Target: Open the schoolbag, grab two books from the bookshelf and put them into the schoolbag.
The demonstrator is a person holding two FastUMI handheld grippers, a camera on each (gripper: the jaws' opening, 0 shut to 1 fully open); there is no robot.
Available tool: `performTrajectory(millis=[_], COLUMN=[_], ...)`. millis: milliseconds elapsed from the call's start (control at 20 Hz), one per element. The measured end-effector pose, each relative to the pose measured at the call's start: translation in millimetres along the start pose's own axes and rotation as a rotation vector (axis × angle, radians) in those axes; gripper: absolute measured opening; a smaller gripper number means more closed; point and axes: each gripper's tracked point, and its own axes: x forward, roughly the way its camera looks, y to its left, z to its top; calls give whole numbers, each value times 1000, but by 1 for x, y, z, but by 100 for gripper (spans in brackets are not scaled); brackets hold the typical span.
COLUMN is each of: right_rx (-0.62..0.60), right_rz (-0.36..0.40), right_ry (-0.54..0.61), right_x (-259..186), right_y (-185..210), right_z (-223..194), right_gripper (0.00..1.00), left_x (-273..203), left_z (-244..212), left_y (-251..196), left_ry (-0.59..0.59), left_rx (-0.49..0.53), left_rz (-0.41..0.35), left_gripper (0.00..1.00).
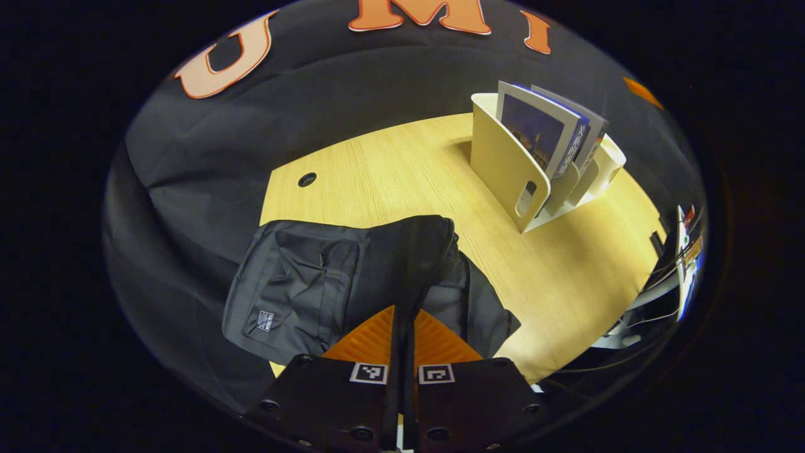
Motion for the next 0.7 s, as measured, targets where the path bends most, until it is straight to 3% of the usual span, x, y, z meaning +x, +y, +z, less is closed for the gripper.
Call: performTrajectory(millis=[150,350,700], right_rx=[-54,-157,-116], right_rz=[53,52,131], right_ry=[56,151,356], right_x=[14,29,55], right_y=[21,32,55], right_z=[0,-8,-26], right_gripper=[97,98,98], left_x=[-11,-18,-26], left_z=[8,19,34], left_y=[12,28,41], left_ry=[23,54,124], left_rx=[-29,-22,-5], left_rz=[-83,-166,-279], left_gripper=[4,4,4])
